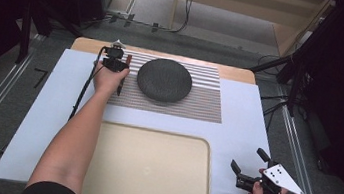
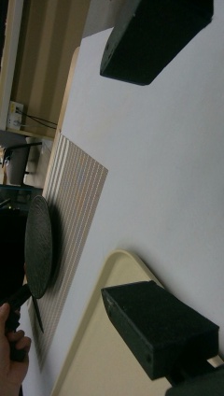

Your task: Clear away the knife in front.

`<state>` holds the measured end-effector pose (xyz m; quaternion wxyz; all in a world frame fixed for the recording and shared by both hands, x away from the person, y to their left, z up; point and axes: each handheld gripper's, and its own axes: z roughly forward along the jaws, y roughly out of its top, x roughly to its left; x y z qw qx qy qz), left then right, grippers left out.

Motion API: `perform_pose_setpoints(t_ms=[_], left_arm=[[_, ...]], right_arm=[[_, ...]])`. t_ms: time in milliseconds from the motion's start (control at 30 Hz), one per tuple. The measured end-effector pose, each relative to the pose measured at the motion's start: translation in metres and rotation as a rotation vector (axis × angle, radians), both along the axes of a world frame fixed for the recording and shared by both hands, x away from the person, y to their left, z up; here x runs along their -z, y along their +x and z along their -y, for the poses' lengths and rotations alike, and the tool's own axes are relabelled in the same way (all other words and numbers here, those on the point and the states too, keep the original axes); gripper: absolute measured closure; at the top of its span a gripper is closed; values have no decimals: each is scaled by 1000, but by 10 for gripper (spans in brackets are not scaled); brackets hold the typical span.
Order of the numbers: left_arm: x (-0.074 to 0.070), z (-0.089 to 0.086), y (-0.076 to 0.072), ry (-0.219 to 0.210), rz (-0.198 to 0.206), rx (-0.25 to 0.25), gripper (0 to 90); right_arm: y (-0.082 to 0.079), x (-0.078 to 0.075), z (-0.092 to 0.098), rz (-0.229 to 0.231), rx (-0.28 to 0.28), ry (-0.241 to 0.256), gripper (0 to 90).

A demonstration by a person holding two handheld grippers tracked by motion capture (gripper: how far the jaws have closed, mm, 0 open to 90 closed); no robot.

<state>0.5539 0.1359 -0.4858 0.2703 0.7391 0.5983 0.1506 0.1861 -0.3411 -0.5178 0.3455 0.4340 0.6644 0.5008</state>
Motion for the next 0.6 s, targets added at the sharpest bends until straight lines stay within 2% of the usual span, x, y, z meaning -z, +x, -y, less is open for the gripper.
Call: perform_pose_setpoints(t_ms=[167, 367, 467, 600], left_arm=[[0, 3, -2, 49, 9, 25, 769], [0, -4, -4, -4, 4, 22, 774], [-1, -6, -5, 6, 4, 32, 775], [-6, -8, -7, -5, 17, 45, 775]], right_arm=[[0, 0, 0, 0, 1, -1, 0], [0, 0, 0, 0, 0, -1, 0], [0, 0, 0, 0, 2, 1, 0], [0, 0, 0, 0, 1, -1, 0]])
